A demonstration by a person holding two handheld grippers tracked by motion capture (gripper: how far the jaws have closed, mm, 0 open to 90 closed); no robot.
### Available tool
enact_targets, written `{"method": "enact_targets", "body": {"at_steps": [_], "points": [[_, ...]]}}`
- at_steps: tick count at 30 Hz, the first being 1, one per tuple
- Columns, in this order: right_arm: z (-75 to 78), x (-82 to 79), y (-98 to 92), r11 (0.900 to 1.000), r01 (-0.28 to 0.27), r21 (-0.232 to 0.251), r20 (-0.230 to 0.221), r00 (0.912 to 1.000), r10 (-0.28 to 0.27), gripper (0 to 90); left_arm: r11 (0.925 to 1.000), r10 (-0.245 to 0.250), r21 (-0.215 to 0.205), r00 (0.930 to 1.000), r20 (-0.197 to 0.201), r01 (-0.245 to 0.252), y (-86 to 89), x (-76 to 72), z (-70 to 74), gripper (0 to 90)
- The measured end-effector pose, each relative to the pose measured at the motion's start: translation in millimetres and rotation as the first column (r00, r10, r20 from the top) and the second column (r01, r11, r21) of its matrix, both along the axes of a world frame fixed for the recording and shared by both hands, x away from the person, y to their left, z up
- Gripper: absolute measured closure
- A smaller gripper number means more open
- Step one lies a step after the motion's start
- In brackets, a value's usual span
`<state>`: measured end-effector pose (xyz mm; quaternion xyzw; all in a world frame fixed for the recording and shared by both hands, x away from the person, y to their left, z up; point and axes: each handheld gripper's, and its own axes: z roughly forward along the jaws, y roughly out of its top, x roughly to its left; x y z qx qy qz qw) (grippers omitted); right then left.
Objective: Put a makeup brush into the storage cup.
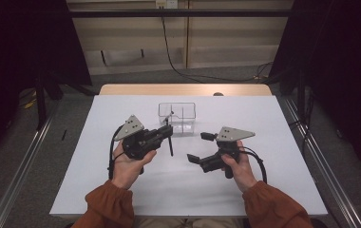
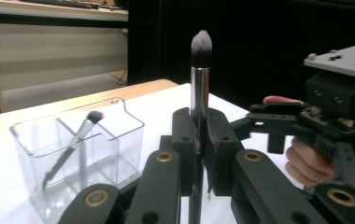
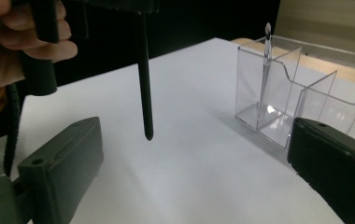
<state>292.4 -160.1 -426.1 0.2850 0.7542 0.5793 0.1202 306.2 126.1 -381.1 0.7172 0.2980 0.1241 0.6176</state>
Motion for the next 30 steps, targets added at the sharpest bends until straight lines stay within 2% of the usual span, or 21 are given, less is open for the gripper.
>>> {"method": "enact_targets", "body": {"at_steps": [3,9,11,17,22,30], "points": [[-0.6,-3.9,-4.6,1.0,0.025,0.01,0.039,0.9989,-0.025,2.9,0.9999,0.009,0.009,1.0,0.002,-0.009,6.1,0.7,0.8,84.1],[-1.7,-8.0,-19.7,0.998,0.067,-0.002,0.033,0.9972,-0.067,2.8,0.9996,0.02,0.017,0.9997,0.011,-0.021,12.0,3.0,3.4,84.1],[-0.7,-9.4,-26.3,0.996,0.084,-0.001,0.044,0.9955,-0.084,2.9,0.9996,0.027,0.013,0.9996,0.011,-0.027,13.8,3.9,4.7,84.1],[-3.0,-14.3,-47.9,0.987,0.158,-0.023,0.052,0.9864,-0.156,2.0,0.9987,0.047,0.02,0.9988,0.014,-0.047,20.9,7.2,7.8,84.1],[-1.5,-18.2,-62.0,0.98,0.194,-0.038,0.056,0.9798,-0.192,2.0,0.9975,0.065,0.027,0.9976,0.023,-0.066,26.4,10.2,11.6,84.0],[-2.9,-26.5,-81.7,0.968,0.244,-0.063,0.041,0.9694,-0.242,2.0,0.9956,0.089,0.027,0.9957,0.024,-0.09,36.0,15.1,16.8,84.0]]}}
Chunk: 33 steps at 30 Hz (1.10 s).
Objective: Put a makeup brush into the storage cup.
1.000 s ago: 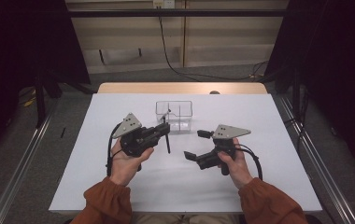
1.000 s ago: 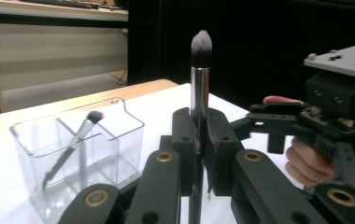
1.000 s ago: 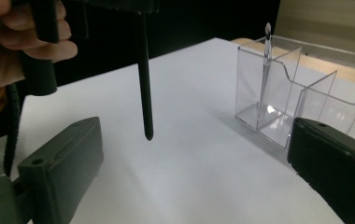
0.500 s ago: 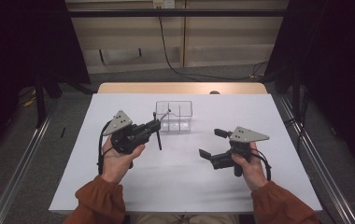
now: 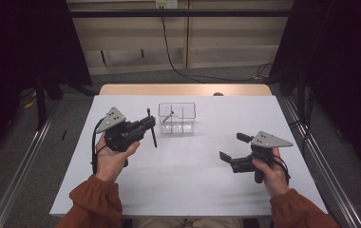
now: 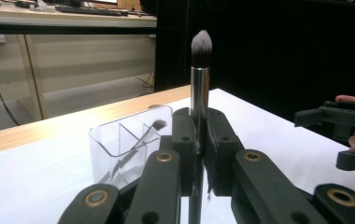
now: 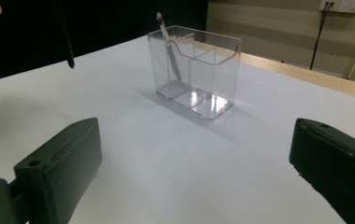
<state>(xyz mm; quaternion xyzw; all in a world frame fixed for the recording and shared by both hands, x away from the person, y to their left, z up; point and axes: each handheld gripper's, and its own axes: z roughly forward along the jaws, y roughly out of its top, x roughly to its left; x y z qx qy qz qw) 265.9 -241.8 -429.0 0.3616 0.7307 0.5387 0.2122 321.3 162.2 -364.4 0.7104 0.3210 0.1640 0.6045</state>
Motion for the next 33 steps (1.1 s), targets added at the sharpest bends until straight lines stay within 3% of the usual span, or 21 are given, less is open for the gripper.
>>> {"method": "enact_targets", "body": {"at_steps": [7,12,20,28,30,33], "points": [[-4.1,-9.3,-23.6,0.995,0.097,0.011,-0.002,0.9953,-0.097,1.5,0.9999,0.016,-0.003,0.9999,0.0,-0.016,5.0,5.7,0.8,84.1],[-5.4,-16.5,-32.3,0.992,0.123,0.018,0.005,0.9924,-0.123,1.4,0.9993,0.025,-0.029,0.9997,0.005,-0.025,7.8,11.5,4.6,84.0],[-11.9,-25.1,-42.4,0.986,0.166,0.031,-0.001,0.9861,-0.166,1.6,0.999,0.038,-0.026,0.9992,0.014,-0.037,12.7,19.2,12.5,84.0],[-12.9,-31.9,-51.1,0.976,0.209,0.065,0.028,0.977,-0.212,1.1,0.999,0.045,-0.008,0.9988,0.018,-0.045,14.5,25.9,17.1,84.1],[-13.6,-33.9,-53.0,0.976,0.209,0.053,0.052,0.9759,-0.212,1.2,0.9987,0.05,-0.01,0.9987,0.014,-0.05,14.3,28.0,17.4,84.1],[-15.0,-35.7,-57.5,0.974,0.219,0.058,0.051,0.9738,-0.222,1.5,0.9987,0.051,-0.004,0.9986,0.013,-0.051,13.6,32.0,17.8,84.0]]}}
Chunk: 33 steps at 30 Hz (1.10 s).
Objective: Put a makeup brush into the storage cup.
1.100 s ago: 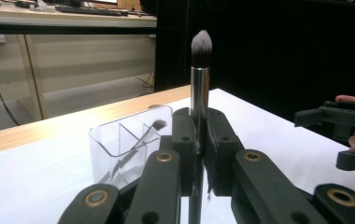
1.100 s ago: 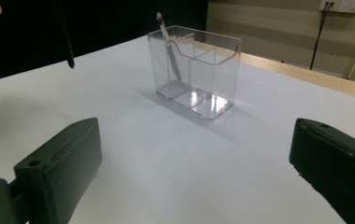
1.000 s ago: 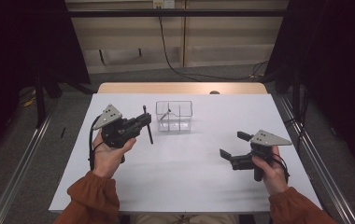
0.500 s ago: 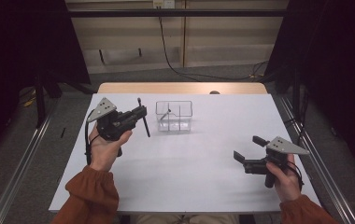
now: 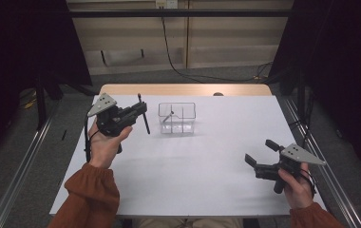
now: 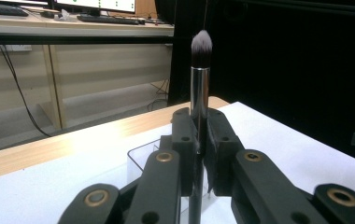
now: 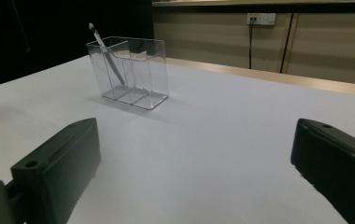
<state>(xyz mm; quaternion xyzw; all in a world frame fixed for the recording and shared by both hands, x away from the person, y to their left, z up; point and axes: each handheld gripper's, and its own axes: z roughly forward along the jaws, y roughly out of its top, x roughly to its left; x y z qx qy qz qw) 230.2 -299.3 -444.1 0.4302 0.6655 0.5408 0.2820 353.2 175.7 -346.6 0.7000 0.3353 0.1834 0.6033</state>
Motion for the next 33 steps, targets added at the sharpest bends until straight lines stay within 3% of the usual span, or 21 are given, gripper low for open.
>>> {"method": "enact_targets", "body": {"at_steps": [3,6,12,15,25,33], "points": [[-1.8,-0.9,-3.1,1.0,0.008,0.005,-0.01,0.9999,-0.008,1.4,1.0,0.002,0.005,1.0,0.0,-0.002,-1.8,4.6,0.5,84.1],[-1.5,0.5,-5.0,1.0,-0.002,-0.026,0.011,0.9999,0.002,0.0,1.0,0.003,0.007,1.0,0.002,-0.003,-2.2,9.5,1.6,84.0],[-3.3,2.4,-6.5,1.0,0.003,-0.017,0.007,1.0,-0.003,0.0,0.9999,0.015,-0.006,0.9999,0.002,-0.015,-6.8,20.5,5.4,84.0],[-3.7,1.5,-5.5,1.0,-0.009,-0.014,0.001,1.0,0.009,0.0,0.9996,0.011,0.028,0.9998,0.014,-0.011,-12.9,22.7,7.4,84.0],[-3.1,-2.3,-4.9,1.0,-0.021,-0.012,0.003,0.9998,0.021,0.0,0.9992,0.036,0.016,0.9986,0.04,-0.037,-19.1,35.2,13.3,84.0],[-3.3,-2.1,-4.8,1.0,-0.026,-0.008,-0.002,0.9997,0.026,0.0,0.9977,0.061,0.029,0.9976,0.034,-0.062,-25.3,54.3,11.4,84.0]]}}
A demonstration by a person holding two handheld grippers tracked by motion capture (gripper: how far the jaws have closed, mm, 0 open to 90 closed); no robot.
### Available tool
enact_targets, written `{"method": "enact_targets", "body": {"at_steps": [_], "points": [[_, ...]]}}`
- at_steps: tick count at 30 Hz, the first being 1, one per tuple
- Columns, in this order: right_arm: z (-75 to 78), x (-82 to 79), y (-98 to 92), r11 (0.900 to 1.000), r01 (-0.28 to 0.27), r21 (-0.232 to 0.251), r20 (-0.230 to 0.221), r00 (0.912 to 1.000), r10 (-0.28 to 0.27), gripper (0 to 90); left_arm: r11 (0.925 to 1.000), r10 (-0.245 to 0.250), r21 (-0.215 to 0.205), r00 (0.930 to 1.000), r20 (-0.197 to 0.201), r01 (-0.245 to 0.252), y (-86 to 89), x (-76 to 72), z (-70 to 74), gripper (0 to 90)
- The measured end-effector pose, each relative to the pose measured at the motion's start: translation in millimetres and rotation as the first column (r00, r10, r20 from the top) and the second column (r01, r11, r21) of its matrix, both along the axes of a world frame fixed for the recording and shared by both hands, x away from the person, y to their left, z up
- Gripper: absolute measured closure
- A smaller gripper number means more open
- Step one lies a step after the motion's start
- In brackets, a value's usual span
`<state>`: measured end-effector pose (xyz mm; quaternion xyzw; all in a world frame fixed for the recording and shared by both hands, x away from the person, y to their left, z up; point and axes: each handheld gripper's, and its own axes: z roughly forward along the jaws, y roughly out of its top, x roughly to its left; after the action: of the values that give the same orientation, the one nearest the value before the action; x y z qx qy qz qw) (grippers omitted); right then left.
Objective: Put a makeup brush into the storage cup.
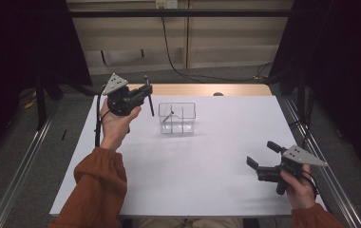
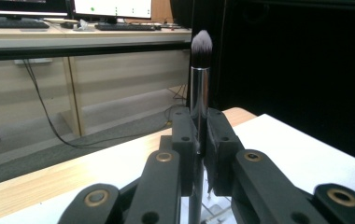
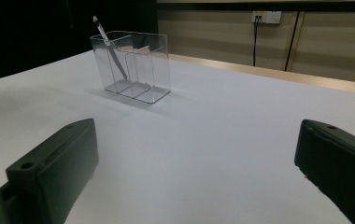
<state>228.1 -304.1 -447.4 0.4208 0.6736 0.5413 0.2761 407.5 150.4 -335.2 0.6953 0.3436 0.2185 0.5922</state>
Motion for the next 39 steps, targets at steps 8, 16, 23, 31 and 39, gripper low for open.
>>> {"method": "enact_targets", "body": {"at_steps": [8,16,23,31,39], "points": [[0.0,0.0,0.3,1.0,-0.006,0.001,0.0,1.0,0.006,0.0,1.0,-0.006,0.004,1.0,0.005,0.006,-13.4,10.0,1.2,84.0],[0.0,-0.1,1.4,1.0,-0.014,0.007,0.001,0.9999,0.014,0.0,0.9999,-0.014,0.005,0.9999,0.003,0.014,-26.4,17.2,-3.2,84.0],[-0.1,-0.2,1.5,1.0,-0.025,0.005,0.003,0.9997,0.025,0.0,0.9997,-0.014,0.019,0.9999,-0.005,0.014,-33.9,20.3,-8.2,84.0],[-0.2,-0.2,1.7,0.999,-0.033,0.008,0.002,0.9995,0.033,0.0,0.9991,-0.024,0.035,0.9994,-0.025,0.025,-35.0,22.6,-18.3,84.0],[-0.5,0.2,2.1,0.999,-0.041,0.016,-0.003,0.9992,0.041,0.0,0.9975,-0.026,0.066,0.9992,-0.03,0.028,-39.9,24.7,-27.6,84.0]]}}
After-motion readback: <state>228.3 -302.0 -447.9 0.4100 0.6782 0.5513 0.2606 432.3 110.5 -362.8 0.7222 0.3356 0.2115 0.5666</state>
